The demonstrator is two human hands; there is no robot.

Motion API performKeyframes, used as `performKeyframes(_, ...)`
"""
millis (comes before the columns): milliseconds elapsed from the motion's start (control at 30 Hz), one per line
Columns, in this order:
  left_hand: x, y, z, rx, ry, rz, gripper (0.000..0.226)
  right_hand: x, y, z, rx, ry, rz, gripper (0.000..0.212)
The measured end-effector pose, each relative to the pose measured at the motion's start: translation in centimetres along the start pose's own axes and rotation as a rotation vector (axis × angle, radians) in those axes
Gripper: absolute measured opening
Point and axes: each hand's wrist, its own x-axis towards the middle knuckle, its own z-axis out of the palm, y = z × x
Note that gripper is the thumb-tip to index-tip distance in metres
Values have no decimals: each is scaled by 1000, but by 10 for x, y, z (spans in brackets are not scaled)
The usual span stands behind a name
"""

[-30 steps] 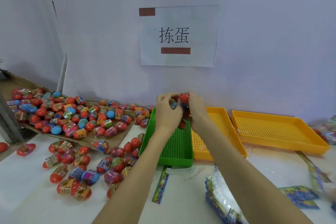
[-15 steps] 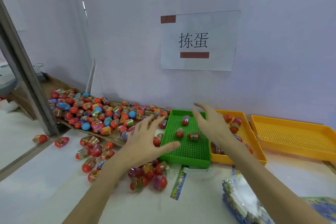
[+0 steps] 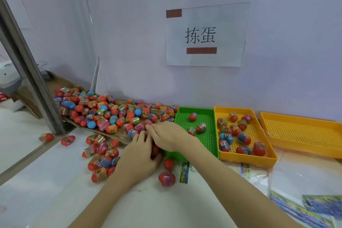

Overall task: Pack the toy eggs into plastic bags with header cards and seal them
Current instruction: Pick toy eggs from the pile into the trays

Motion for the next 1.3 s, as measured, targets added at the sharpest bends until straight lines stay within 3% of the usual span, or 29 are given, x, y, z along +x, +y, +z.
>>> performKeyframes(133, 12, 2, 0, -54, 116, -91, 61, 17, -3, 1, 76, -69, 68, 73)
performKeyframes(300, 12, 4, 4, 70, 107, -47, 69, 23, -1, 8, -53, -48, 81, 72)
performKeyframes(500, 20, 10, 6, 78, 97, -174, 57, 27, 3, 6, 221, 21, 39, 74)
performKeyframes(733, 24, 20, -2, -39, 216, -222, 55, 19, 1, 10, 478, 370, 85, 61)
performKeyframes(867, 56, 51, -19, -282, 306, -172, 47, 8, 20, -14, 801, 581, 288, 64)
performKeyframes(967, 80, 94, -18, -451, 265, -122, 41, -18, 57, -34, 840, 678, 370, 61)
performKeyframes(1100, 111, 149, 4, -648, 122, -122, 36, -64, 111, -54, 631, 756, 463, 51)
performKeyframes(1233, 129, 175, 23, -928, -132, -192, 49, -99, 147, -66, 567, 729, 544, 53)
performKeyframes(1300, 132, 173, 24, -982, -174, -136, 47, -106, 151, -68, 584, 696, 517, 54)
